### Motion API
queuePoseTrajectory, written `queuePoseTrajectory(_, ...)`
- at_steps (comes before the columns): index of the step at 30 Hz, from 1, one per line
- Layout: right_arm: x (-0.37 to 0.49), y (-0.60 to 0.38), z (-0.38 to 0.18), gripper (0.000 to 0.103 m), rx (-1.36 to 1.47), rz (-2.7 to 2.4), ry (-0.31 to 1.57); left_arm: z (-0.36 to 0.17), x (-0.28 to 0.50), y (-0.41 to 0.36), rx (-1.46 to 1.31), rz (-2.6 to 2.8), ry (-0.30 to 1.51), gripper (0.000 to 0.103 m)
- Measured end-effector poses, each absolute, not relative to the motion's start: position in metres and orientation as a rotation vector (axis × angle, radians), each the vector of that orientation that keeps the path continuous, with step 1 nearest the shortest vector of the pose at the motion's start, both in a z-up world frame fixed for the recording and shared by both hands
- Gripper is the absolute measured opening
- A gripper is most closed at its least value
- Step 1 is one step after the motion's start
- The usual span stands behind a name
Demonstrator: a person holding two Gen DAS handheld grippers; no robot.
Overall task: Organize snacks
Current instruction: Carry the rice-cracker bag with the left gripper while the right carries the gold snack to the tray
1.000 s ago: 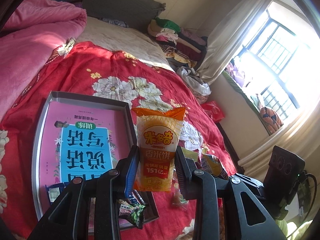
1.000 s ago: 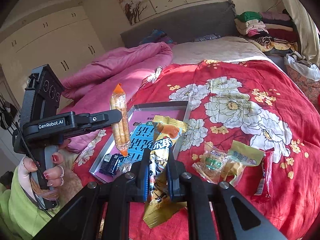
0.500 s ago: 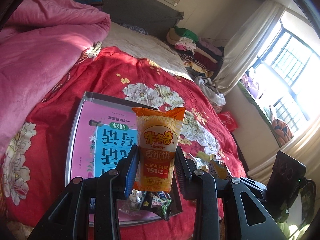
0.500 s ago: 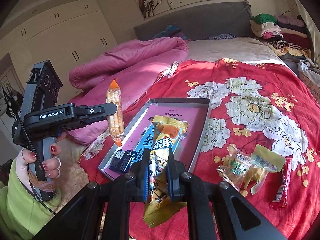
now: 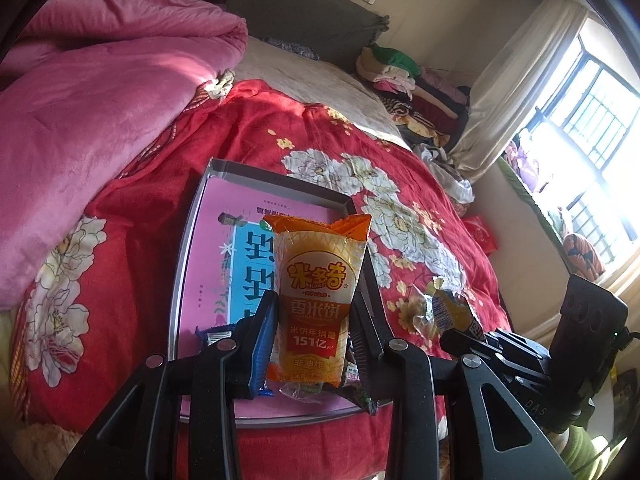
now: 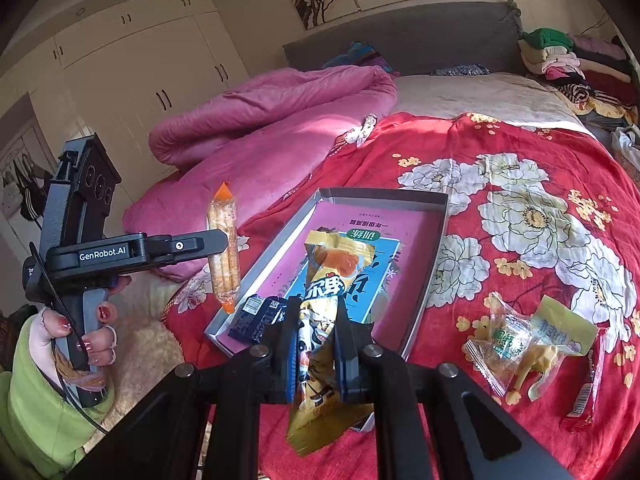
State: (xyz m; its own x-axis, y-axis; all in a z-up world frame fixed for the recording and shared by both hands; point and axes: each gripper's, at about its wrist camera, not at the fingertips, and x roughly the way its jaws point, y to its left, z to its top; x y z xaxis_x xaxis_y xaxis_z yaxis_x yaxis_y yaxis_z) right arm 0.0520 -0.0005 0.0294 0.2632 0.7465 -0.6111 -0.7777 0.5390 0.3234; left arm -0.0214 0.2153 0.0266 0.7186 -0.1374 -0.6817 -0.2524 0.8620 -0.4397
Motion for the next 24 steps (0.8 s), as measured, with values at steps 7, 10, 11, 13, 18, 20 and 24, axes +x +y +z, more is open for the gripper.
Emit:
queuePoseTrajectory(7,0.052,0.005,0.022,0.014,-0.059,1.035,0.806,0.015,-0.021,0.206,-0.501,0.092,0.827,0.036)
queuePoseTrajectory(10,0.052,0.007,0.021,0.015,-0.065,1.033,0.807,0.008,-0.020,0.202,-0.492,0.102,0.856,0.036)
queuePoseTrajectory(11,0.053,0.007,0.020,0.015,-0.065,1.033,0.811,0.005,-0.019,0.201,-0.492,0.104,0.866,0.036)
queuePoseTrajectory(13,0.053,0.008,0.017,0.014,-0.065,1.032,0.817,0.001,-0.018,0.197,-0.474,0.108,0.882,0.036)
queuePoseTrajectory(18,0.053,0.012,0.011,0.015,-0.073,1.031,0.838,-0.009,-0.017,0.193,-0.472,0.111,0.921,0.036)
queuePoseTrajectory(20,0.053,0.013,0.009,0.014,-0.078,1.030,0.844,-0.012,-0.016,0.193,-0.476,0.111,0.931,0.036)
queuePoseTrajectory(24,0.053,0.015,0.005,0.014,-0.086,1.024,0.850,-0.018,-0.014,0.193,-0.478,0.117,0.949,0.036)
